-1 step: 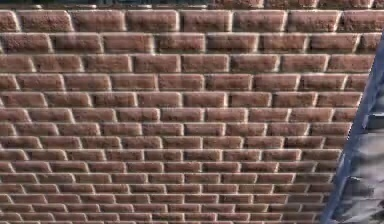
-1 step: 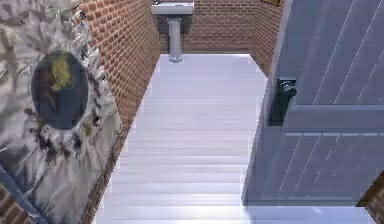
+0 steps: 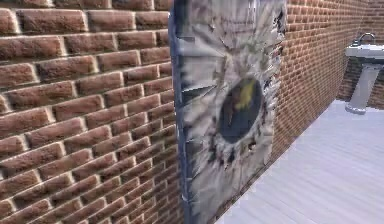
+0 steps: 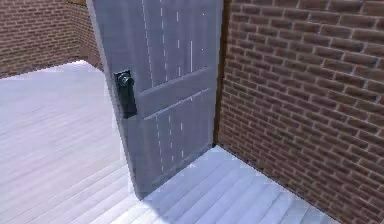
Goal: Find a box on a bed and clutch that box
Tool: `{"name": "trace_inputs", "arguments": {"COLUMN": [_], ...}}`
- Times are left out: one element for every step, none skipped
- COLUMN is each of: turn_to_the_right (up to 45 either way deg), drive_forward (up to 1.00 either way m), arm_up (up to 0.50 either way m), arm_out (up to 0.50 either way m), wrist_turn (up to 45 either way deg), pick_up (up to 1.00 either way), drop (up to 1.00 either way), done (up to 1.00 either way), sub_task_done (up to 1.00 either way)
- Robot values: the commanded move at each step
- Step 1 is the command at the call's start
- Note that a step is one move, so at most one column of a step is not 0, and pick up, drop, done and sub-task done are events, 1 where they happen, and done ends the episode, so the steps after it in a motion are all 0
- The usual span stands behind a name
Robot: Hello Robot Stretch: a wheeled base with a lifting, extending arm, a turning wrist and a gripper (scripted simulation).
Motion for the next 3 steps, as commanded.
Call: {"name": "trace_inputs", "arguments": {"turn_to_the_right": [36.0, 0.0, 18.0], "drive_forward": [0.0, 1.0, 0.0], "arm_up": [0.0, 0.0, 0.0], "arm_out": [0.0, 0.0, 0.0], "wrist_turn": [0.0, 0.0, 0.0], "pick_up": [0.0, 0.0, 0.0], "drop": [0.0, 0.0, 0.0], "done": [0.0, 0.0, 0.0], "sub_task_done": [0.0, 0.0, 0.0]}}
